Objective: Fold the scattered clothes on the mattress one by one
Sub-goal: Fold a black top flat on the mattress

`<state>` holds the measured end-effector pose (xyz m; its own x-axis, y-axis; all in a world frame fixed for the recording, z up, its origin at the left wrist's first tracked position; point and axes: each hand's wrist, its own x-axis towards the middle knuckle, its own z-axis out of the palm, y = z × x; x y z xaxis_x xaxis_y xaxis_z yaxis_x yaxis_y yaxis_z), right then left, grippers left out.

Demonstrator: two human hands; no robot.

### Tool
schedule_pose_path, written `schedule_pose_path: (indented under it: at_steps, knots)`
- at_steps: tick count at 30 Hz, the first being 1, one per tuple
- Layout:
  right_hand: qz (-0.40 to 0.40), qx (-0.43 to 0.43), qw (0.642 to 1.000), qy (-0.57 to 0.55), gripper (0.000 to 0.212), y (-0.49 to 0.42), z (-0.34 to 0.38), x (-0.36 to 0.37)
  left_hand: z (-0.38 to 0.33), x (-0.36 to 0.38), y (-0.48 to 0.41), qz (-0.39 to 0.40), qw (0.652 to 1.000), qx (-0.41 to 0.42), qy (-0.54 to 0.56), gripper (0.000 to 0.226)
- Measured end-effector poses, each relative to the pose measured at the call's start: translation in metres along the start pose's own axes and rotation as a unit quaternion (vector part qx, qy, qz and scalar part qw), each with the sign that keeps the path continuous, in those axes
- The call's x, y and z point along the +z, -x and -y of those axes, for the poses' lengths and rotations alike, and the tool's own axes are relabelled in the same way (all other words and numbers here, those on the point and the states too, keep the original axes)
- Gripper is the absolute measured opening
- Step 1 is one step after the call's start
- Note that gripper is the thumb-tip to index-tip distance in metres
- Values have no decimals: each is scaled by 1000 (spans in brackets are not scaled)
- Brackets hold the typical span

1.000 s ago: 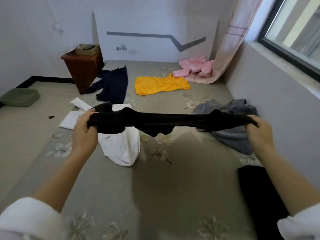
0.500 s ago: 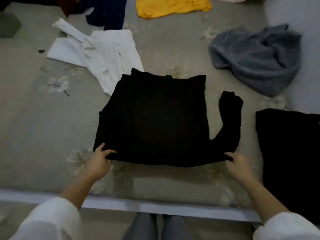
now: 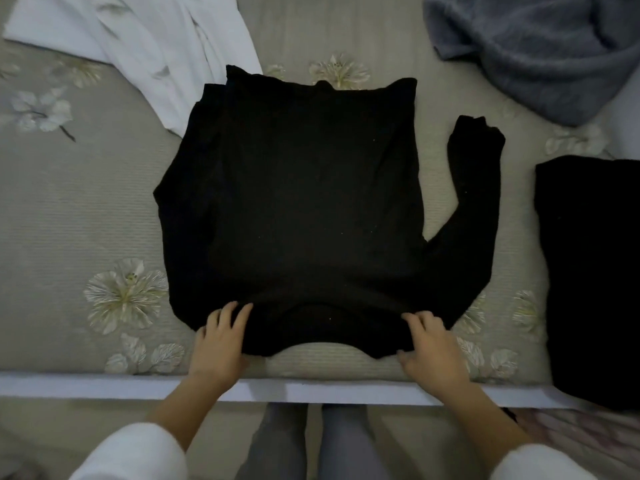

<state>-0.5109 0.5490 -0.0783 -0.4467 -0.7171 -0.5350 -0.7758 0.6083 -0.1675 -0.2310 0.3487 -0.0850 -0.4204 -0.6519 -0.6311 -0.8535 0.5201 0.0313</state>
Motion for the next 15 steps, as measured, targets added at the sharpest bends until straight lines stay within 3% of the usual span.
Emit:
schedule_pose_path:
  at_steps: [4, 7, 9, 11, 15]
  knots:
    - [86, -41, 994, 53, 79, -18, 31, 18, -23, 5, -15, 5, 998, 41, -56, 72]
    - [78, -55, 992, 83, 51, -27, 38, 20, -26, 0, -24, 41, 994, 70, -80, 46]
    - [123, -57, 990, 49, 30, -31, 37, 14, -25, -7, -28, 101, 989, 79, -71, 28]
    - [208, -33, 978, -4, 22, -31, 34, 8, -26, -14, -26, 174, 980, 86, -53, 13]
    - [301, 13, 945, -125, 25, -42, 22, -6, -29, -30, -34, 295, 952, 81, 26, 18]
